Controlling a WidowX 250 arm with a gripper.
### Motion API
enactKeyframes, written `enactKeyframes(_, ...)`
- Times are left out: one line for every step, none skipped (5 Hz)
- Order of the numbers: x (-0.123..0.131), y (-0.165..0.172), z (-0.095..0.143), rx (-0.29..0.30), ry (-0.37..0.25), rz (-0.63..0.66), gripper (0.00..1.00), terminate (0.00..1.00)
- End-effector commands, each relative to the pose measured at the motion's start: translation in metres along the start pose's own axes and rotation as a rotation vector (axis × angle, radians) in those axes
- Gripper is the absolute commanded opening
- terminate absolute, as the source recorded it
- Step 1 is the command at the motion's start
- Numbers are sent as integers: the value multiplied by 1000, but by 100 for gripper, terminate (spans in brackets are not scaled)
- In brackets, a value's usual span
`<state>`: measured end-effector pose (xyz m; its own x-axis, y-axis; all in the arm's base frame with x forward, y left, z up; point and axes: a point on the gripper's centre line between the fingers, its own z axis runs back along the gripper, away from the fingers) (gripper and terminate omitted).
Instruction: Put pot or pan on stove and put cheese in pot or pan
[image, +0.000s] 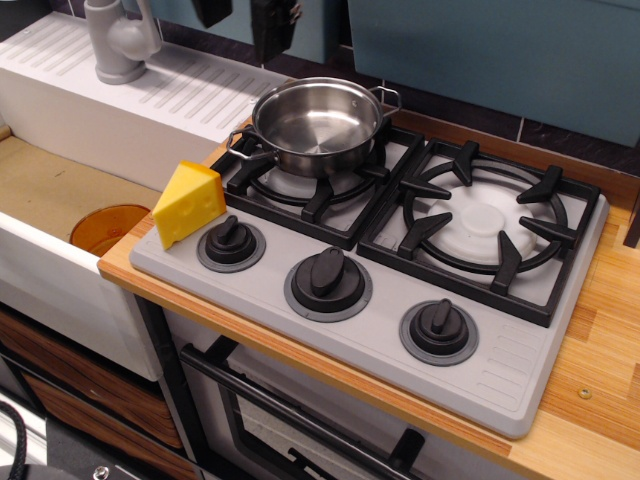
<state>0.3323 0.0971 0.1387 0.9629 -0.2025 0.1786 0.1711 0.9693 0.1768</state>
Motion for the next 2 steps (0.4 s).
enactKeyframes(-19, 5, 8, 113, -93, 139, 100, 0)
enactKeyframes(-34, 2, 1, 168, -76, 222, 100, 0)
